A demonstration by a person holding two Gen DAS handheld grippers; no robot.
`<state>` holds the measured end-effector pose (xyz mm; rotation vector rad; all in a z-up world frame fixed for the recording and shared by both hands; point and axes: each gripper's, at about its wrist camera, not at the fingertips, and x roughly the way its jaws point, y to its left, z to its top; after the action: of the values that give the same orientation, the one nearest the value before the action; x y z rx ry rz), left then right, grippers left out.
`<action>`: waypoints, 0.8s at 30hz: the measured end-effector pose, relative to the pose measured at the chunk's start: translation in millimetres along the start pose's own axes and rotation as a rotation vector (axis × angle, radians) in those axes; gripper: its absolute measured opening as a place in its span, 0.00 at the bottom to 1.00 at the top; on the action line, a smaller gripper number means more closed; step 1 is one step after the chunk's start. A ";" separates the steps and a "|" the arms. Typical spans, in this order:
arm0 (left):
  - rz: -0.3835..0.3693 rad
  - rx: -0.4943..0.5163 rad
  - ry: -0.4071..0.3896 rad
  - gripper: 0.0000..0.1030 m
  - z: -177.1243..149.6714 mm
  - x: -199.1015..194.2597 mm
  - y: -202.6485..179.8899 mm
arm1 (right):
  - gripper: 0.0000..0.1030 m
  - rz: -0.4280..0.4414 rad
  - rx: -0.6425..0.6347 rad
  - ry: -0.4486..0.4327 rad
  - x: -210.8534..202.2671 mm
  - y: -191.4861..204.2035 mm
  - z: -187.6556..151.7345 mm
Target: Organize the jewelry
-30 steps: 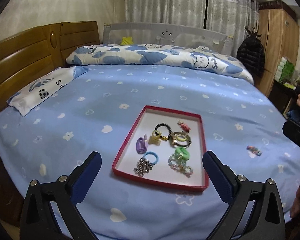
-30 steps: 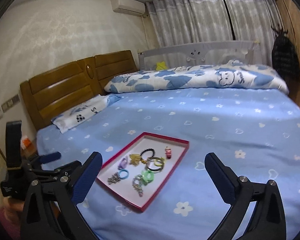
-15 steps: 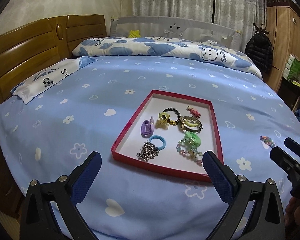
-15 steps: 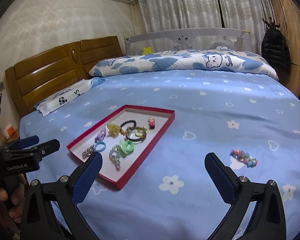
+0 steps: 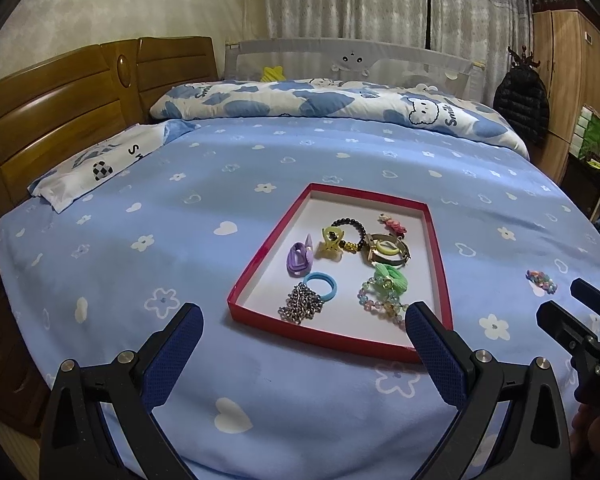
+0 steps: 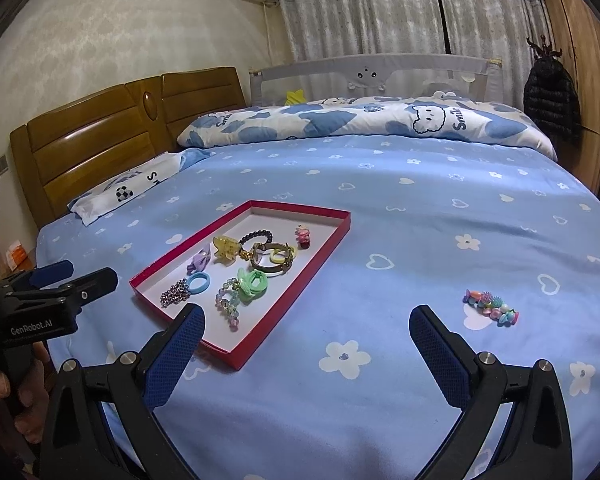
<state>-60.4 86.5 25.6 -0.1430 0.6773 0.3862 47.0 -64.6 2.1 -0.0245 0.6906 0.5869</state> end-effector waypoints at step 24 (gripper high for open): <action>0.017 0.049 -0.023 0.99 -4.8 -5.6 -1.9 | 1.00 -0.002 0.000 0.000 0.2 -1.6 -3.8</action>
<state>-66.4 81.9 25.5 -0.0861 0.6656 0.3870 45.7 -66.7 -1.3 -0.0253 0.6903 0.5847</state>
